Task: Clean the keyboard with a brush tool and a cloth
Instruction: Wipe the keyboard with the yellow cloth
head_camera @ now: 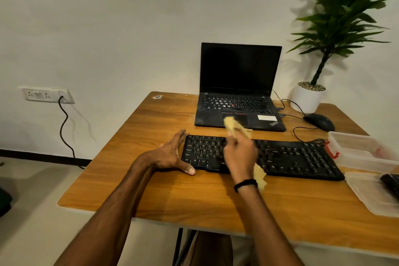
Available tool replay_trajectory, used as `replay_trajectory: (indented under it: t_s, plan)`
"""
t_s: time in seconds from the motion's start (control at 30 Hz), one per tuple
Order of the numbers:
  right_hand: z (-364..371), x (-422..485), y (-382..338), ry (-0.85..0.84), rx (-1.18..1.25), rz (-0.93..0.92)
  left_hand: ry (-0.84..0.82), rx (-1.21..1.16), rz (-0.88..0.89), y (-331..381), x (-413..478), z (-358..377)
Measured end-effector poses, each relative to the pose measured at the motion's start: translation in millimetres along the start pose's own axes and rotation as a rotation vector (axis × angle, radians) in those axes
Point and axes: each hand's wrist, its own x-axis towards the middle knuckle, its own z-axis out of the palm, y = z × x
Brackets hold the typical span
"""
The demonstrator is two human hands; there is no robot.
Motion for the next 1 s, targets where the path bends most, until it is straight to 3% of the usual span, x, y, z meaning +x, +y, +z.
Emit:
replay_trajectory:
  t_s: [0.1, 0.27, 0.4, 0.53, 0.57, 0.67, 0.83, 0.93, 1.0]
  plan:
    - [33, -7, -3, -0.313, -0.324, -0.127, 0.027, 0.037, -0.020, 0, 2, 0]
    - [40, -24, -5, -0.757, -0.351, -0.376, 0.056, 0.105, -0.001, -1, 3, -1]
    - [38, 7, 2, -0.577, -0.452, -0.324, 0.052, 0.039, -0.001, 3, 2, 0]
    - [29, -19, 0, -0.816, -0.390, -0.502, 0.059, 0.041, 0.016, 3, 2, -1]
    - [28, -14, 2, -0.801, -0.387, -0.492, 0.063, 0.047, 0.010, 4, 2, -1]
    - [31, 6, 1, -0.568, -0.438, -0.430, 0.058, 0.025, -0.003, 8, -1, 1]
    - [27, -19, -1, -0.776, -0.378, -0.492, 0.066, 0.025, -0.010, 6, 0, 0]
    - [30, 2, 5, -0.525, -0.393, -0.381, 0.059, 0.027, -0.027, 9, 0, 1]
    - [32, -8, -2, -0.571, -0.433, -0.424, 0.064, 0.002, -0.027, 8, -1, 1]
